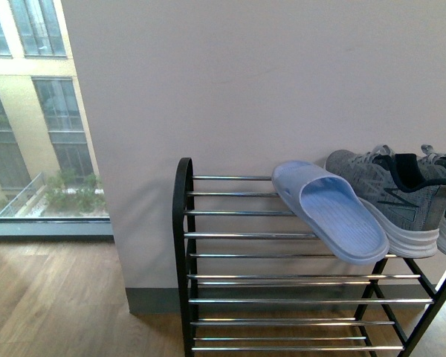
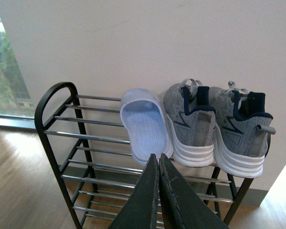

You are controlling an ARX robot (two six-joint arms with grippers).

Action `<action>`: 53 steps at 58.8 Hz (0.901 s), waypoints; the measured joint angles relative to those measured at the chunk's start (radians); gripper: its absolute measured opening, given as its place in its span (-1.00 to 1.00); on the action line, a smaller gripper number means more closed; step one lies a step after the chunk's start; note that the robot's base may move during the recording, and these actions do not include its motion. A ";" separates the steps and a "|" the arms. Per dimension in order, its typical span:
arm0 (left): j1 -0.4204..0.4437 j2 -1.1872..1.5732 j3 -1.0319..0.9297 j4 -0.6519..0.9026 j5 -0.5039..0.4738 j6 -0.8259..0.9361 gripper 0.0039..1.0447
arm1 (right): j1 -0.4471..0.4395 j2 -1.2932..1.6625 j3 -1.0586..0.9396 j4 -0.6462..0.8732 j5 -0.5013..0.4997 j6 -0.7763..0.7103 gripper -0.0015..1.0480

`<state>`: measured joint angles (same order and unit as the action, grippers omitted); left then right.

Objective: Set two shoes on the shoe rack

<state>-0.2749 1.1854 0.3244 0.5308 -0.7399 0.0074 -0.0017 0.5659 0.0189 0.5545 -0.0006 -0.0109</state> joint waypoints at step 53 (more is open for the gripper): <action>0.000 0.000 0.000 0.000 0.000 0.000 -0.97 | 0.000 -0.386 -0.001 -0.373 0.000 0.000 -0.97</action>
<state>-0.2749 1.1854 0.3244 0.5308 -0.7399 0.0074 -0.0017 0.1795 0.0181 0.1810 -0.0006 -0.0109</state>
